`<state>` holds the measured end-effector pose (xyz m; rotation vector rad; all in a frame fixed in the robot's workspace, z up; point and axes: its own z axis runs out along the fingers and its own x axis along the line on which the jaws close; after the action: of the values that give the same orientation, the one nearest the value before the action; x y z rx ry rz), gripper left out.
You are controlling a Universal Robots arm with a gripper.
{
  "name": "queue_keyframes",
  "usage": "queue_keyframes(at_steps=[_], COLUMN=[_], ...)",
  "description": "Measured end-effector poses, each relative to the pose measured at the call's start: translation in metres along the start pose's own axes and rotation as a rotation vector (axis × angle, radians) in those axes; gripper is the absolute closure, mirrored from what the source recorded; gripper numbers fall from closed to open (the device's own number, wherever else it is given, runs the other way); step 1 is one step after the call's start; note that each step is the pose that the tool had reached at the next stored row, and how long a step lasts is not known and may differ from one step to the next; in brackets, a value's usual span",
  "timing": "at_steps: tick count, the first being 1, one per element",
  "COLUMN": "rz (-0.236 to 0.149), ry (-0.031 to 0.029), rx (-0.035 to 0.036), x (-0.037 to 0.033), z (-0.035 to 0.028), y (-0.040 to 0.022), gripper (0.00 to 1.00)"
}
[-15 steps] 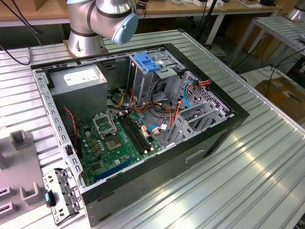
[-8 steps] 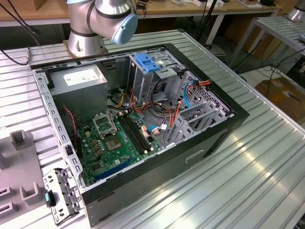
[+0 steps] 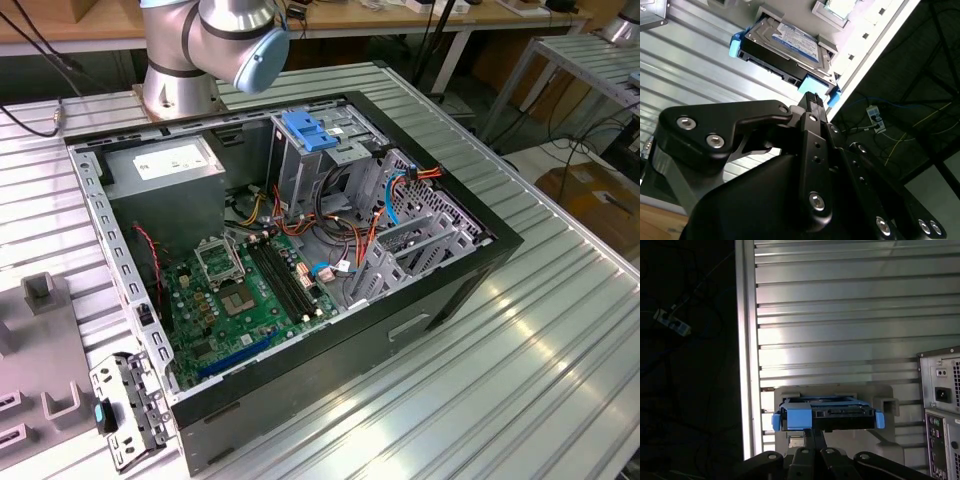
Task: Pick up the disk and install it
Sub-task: 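Pick up the disk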
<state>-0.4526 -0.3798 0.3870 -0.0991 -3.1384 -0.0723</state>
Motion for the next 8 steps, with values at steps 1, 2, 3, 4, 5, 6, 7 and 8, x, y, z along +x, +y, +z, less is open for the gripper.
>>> queue_keyframes(at_steps=[1, 2, 3, 4, 5, 6, 7, 8], rz=[0.000, 0.000, 0.000, 0.000, 0.000, 0.000, -0.001, -0.006], ry=[0.0000, 0.0000, 0.0001, 0.0001, 0.0000, 0.0000, 0.0000, 0.0003], rx=[-0.0001, 0.0000, 0.0000, 0.0000, 0.0000, 0.0000, -0.0001, 0.0000], x=[0.0000, 0.0000, 0.0001, 0.0001, 0.0001, 0.0001, 0.0001, 0.0001], z=[0.0000, 0.0000, 0.0000, 0.0000, 0.0000, 0.0000, 0.0000, 0.0000], y=[0.0000, 0.0000, 0.0000, 0.0000, 0.0000, 0.0000, 0.0000, 0.0000], gripper=[0.89, 0.89, 0.89, 0.89, 0.89, 0.89, 0.89, 0.89])
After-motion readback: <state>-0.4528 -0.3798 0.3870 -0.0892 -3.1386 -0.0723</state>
